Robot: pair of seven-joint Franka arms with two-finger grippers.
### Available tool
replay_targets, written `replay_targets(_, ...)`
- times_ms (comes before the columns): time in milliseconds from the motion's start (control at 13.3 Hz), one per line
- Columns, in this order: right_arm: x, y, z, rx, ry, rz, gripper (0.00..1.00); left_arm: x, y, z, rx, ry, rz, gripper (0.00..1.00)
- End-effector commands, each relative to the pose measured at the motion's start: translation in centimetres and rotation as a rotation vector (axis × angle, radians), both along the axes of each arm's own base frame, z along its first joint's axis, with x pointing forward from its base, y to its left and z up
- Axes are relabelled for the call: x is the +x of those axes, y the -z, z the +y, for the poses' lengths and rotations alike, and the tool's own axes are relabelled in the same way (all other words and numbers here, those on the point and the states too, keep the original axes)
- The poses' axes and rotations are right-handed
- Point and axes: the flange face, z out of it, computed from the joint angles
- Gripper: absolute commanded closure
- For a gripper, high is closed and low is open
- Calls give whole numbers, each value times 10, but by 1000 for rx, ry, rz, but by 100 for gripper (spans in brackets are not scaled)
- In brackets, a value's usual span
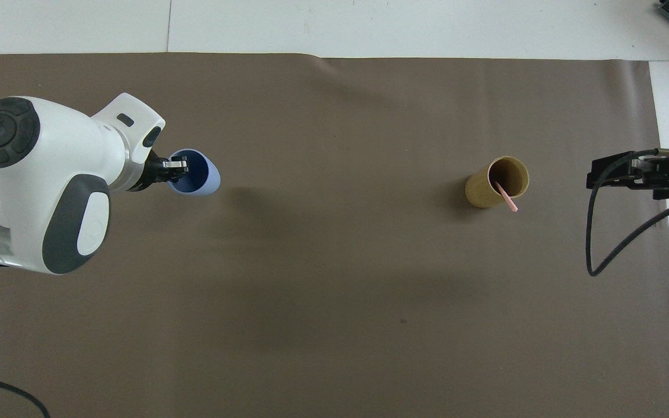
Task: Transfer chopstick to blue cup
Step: 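Slide the blue cup toward the table center with the left gripper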
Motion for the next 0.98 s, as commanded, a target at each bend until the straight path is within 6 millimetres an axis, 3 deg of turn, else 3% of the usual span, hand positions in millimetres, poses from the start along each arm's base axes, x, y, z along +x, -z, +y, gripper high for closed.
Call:
replay_targets(0,1,-1,-6,18,-11,1,0,-10,0,-60,-13,-5,22,100)
replay_targets(150,-2,-1,-10,18,-2,15,0,-34,3,-99,-3,33,57,100)
replay_targets(300,0,0,-12,18,5,6,0,-54,25,-133,14,56,99,100)
replay_targets(375,-2,1,-12,17,5,10,0,-48,40,-141,15,43,106,100)
replay_targets(450,-2,2,-12,16,6,10,0,-44,40,-143,22,46,92,100)
replay_targets(601,-2,3,-12,16,3,7,0,-49,55,-162,69,73,89,100)
replay_targets(901,0,3,-3,14,-11,-26,0,-32,41,-185,36,45,57,100)
